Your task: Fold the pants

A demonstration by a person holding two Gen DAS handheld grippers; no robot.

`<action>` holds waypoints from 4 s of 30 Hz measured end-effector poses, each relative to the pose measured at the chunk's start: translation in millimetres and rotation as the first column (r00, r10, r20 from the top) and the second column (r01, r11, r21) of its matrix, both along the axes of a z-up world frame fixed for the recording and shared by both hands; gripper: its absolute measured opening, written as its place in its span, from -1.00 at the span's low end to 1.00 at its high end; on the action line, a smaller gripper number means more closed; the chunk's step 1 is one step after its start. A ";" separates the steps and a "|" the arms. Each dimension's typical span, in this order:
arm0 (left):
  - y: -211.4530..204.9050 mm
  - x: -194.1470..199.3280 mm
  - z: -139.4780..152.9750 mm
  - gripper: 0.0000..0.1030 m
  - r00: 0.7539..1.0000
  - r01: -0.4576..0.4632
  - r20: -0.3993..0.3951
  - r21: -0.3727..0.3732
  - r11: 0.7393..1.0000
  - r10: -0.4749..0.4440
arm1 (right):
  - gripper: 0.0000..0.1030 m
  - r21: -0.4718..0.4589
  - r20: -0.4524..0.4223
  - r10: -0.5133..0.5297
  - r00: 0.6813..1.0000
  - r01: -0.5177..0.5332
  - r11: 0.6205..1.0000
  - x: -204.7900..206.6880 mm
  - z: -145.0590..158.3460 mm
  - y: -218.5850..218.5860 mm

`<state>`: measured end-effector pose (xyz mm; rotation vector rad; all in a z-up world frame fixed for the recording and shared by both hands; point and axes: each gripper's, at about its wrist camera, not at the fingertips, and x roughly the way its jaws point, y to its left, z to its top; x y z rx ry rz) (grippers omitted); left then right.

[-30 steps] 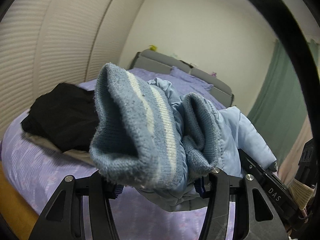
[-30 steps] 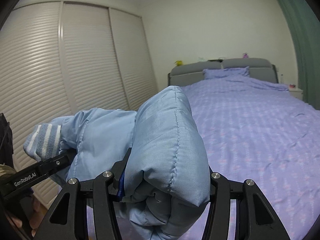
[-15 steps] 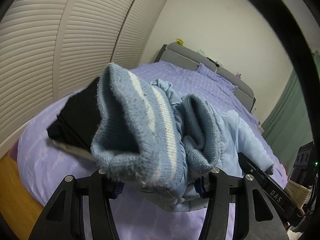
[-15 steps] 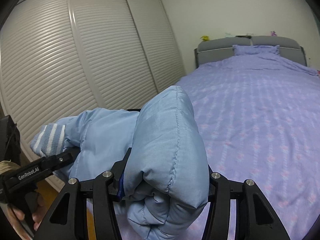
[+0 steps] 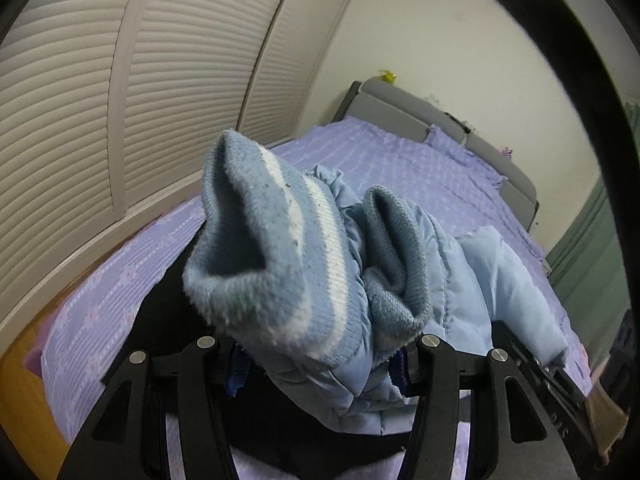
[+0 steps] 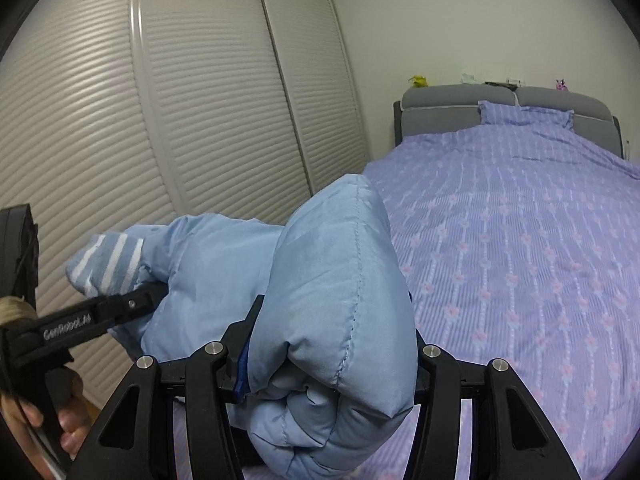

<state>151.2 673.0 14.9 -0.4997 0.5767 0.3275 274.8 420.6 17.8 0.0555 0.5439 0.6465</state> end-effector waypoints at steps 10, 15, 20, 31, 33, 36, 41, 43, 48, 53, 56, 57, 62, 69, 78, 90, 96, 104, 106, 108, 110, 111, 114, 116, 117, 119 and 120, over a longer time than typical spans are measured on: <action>31.8 22.9 -49.8 0.09 0.996 -0.062 -0.076 -0.076 0.995 0.056 | 0.03 -0.037 -0.114 0.002 0.993 -0.007 0.999 27.3 -36.9 32.3; 39.9 21.2 -54.6 0.49 0.985 -0.120 -0.129 -0.043 0.992 0.114 | 0.32 -0.023 -0.133 0.037 0.990 -0.041 0.999 28.9 -48.4 22.8; 49.1 10.2 -44.7 0.70 0.971 -0.188 -0.147 0.005 0.982 0.186 | 0.50 -0.076 0.005 0.038 0.999 -0.038 0.996 19.0 -34.8 23.9; 19.5 16.6 -17.0 0.87 0.900 -0.263 -0.275 0.278 0.924 0.339 | 0.55 -0.173 0.007 -0.035 0.999 0.036 0.984 28.4 -16.9 27.2; 7.1 14.7 -11.0 0.87 0.905 -0.255 -0.248 0.337 0.906 0.347 | 0.55 -0.161 0.004 -0.040 0.999 0.040 0.986 29.4 -15.4 20.4; 3.9 5.5 0.7 0.89 0.944 -0.236 -0.179 0.226 0.945 0.279 | 0.55 -0.125 -0.012 -0.029 0.999 0.028 0.992 27.6 -13.0 14.2; -13.5 -18.5 19.0 0.95 0.963 -0.261 -0.043 0.081 0.962 0.265 | 0.55 -0.091 -0.002 -0.014 1.000 0.013 0.996 17.2 -9.6 4.3; -33.1 -25.4 23.4 0.95 0.969 -0.242 -0.027 0.131 0.961 0.247 | 0.55 -0.072 0.021 -0.005 1.000 0.007 0.997 9.6 -6.3 -5.0; -102.9 -43.0 27.3 0.95 0.978 -0.161 -0.069 0.354 0.921 0.198 | 0.88 -0.021 0.062 -0.002 0.998 0.003 1.000 -22.2 8.6 -49.8; -177.6 -71.9 26.0 1.00 0.991 -0.044 -0.093 0.473 0.880 0.099 | 0.88 -0.031 0.087 -0.024 0.996 0.027 0.999 -53.7 18.9 -111.5; -217.3 -89.9 27.0 1.00 0.992 0.003 -0.112 0.481 0.877 0.058 | 0.88 -0.061 0.092 -0.034 0.995 0.040 0.997 -73.2 20.6 -150.9; -229.1 -96.9 29.1 1.00 0.994 0.017 -0.104 0.478 0.878 0.037 | 0.88 -0.072 0.091 -0.032 0.995 0.038 0.997 -79.6 20.7 -163.4; -284.8 -124.3 38.6 1.00 0.997 0.069 -0.073 0.458 0.886 -0.040 | 0.88 -0.092 0.071 -0.056 0.996 0.063 0.994 -115.9 26.1 -232.4; -367.0 -139.6 40.7 1.00 0.988 0.151 -0.039 0.453 0.879 -0.149 | 0.88 -0.128 0.085 -0.120 0.989 0.130 0.983 -170.1 33.3 -311.3; -449.4 -153.3 38.4 1.00 0.968 0.248 -0.050 0.379 0.892 -0.248 | 0.88 -0.096 0.117 -0.219 0.969 0.231 0.968 -228.7 41.5 -396.7; -541.9 -164.9 23.4 1.00 0.958 0.272 -0.033 0.410 0.871 -0.284 | 0.88 -0.075 0.076 -0.304 0.950 0.310 0.948 -270.7 20.6 -493.7; -575.1 -163.8 16.1 1.00 0.946 0.309 -0.027 0.387 0.869 -0.324 | 0.88 -0.061 0.068 -0.351 0.934 0.355 0.933 -278.7 10.2 -531.8; -599.3 -152.6 7.0 1.00 0.925 0.364 -0.042 0.390 0.846 -0.379 | 0.88 -0.041 0.033 -0.407 0.913 0.408 0.912 -279.7 -6.5 -561.9; -601.7 -152.3 4.4 1.00 0.924 0.366 -0.046 0.393 0.843 -0.380 | 0.88 -0.042 0.027 -0.411 0.911 0.412 0.910 -280.3 -9.7 -565.1; -603.1 -151.9 1.7 1.00 0.923 0.370 -0.054 0.394 0.841 -0.381 | 0.88 -0.046 0.021 -0.413 0.910 0.414 0.909 -280.8 -12.2 -567.2; -604.2 -152.2 -0.3 1.00 0.923 0.372 -0.056 0.393 0.841 -0.381 | 0.88 -0.049 0.019 -0.418 0.908 0.418 0.907 -280.8 -14.0 -568.4; -604.4 -152.8 -1.4 1.00 0.922 0.372 -0.055 0.390 0.842 -0.382 | 0.88 -0.050 0.018 -0.418 0.908 0.418 0.907 -280.8 -14.7 -568.1; -602.8 -153.6 -3.1 1.00 0.920 0.379 -0.054 0.377 0.845 -0.388 | 0.88 -0.051 0.013 -0.413 0.910 0.413 0.909 -280.7 -16.8 -566.6; -601.9 -154.5 -3.8 1.00 0.919 0.381 -0.052 0.370 0.847 -0.391 | 0.88 -0.055 0.012 -0.412 0.911 0.412 0.910 -280.3 -17.5 -564.9; -601.9 -154.8 -4.1 1.00 0.918 0.383 -0.051 0.369 0.847 -0.393 | 0.88 -0.056 0.012 -0.410 0.912 0.410 0.910 -278.8 -17.1 -565.0; -603.1 -155.5 -4.8 1.00 0.917 0.385 -0.052 0.370 0.845 -0.395 | 0.88 -0.060 0.013 -0.409 0.913 0.409 0.911 -278.6 -17.2 -563.0; -603.5 -155.8 -5.2 1.00 0.917 0.385 -0.052 0.372 0.844 -0.395 | 0.88 -0.061 0.013 -0.409 0.912 0.409 0.911 -278.6 -17.1 -563.0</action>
